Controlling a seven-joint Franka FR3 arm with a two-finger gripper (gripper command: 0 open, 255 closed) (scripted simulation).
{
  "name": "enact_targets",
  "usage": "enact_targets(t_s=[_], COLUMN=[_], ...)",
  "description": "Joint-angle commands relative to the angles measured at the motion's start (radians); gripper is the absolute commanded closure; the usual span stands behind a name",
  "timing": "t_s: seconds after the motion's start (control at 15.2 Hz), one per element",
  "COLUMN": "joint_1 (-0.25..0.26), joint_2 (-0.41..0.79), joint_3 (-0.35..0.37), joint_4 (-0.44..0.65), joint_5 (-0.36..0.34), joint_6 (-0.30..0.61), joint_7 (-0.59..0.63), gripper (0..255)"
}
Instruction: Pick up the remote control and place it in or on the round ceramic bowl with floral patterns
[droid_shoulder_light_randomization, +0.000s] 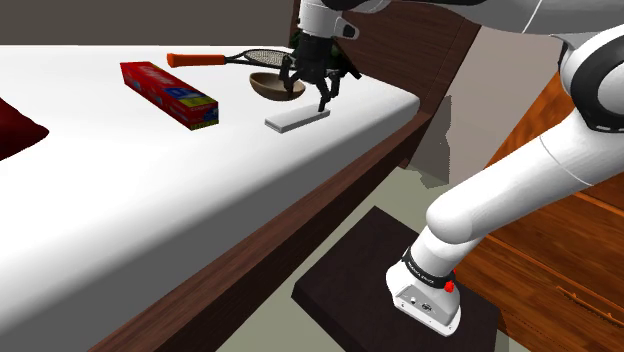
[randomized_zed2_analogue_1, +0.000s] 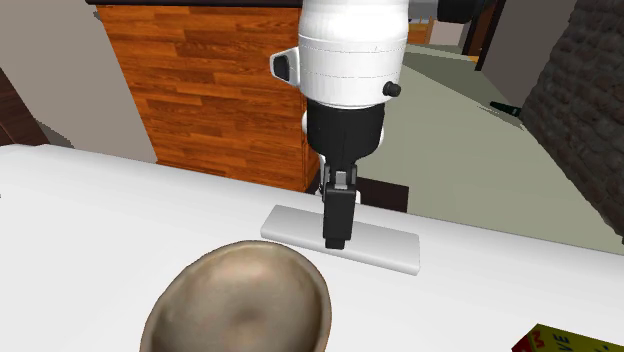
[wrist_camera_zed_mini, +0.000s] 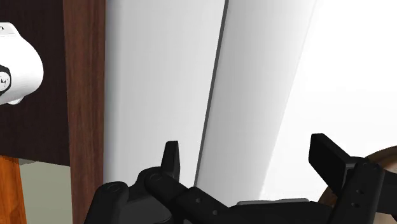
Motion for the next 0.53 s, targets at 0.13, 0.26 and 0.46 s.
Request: enact_targets(t_s=[0.13,0.26,0.46], joint_1=[0.000,0.001,0.001], joint_2=[0.003,0.002,0.002], joint_3=[0.006,0.008,0.008], joint_4=[-0.048,-0.069,-0.069], joint_5=[0.002,0.004,0.004], joint_6=[0.051,0.072,0.072], joint_7=[0.009,0.008,0.008], gripper=[0,0,0])
